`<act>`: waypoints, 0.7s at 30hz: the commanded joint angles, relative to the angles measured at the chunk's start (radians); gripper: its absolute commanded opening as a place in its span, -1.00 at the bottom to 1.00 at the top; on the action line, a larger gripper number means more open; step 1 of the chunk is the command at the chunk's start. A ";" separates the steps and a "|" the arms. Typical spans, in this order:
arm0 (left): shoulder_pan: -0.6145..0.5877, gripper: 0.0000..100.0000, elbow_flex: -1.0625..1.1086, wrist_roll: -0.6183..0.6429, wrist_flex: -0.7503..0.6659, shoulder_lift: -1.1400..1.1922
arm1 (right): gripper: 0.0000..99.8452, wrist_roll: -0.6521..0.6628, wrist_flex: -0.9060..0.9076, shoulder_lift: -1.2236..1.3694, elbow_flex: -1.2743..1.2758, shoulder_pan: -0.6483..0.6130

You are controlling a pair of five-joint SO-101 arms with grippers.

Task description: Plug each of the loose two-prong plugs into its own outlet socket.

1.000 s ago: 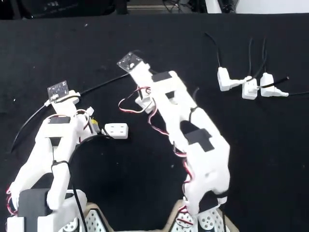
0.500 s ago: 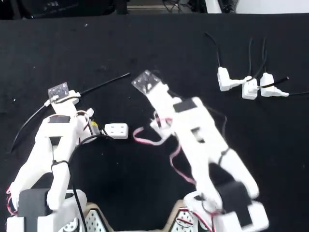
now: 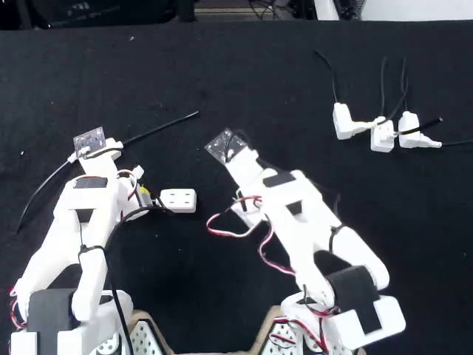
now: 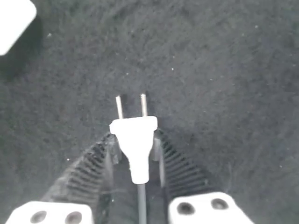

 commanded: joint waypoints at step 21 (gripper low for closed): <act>-0.001 -0.55 -0.007 0.006 -0.037 -0.035 | -0.74 0.012 0.126 -0.007 -0.157 0.106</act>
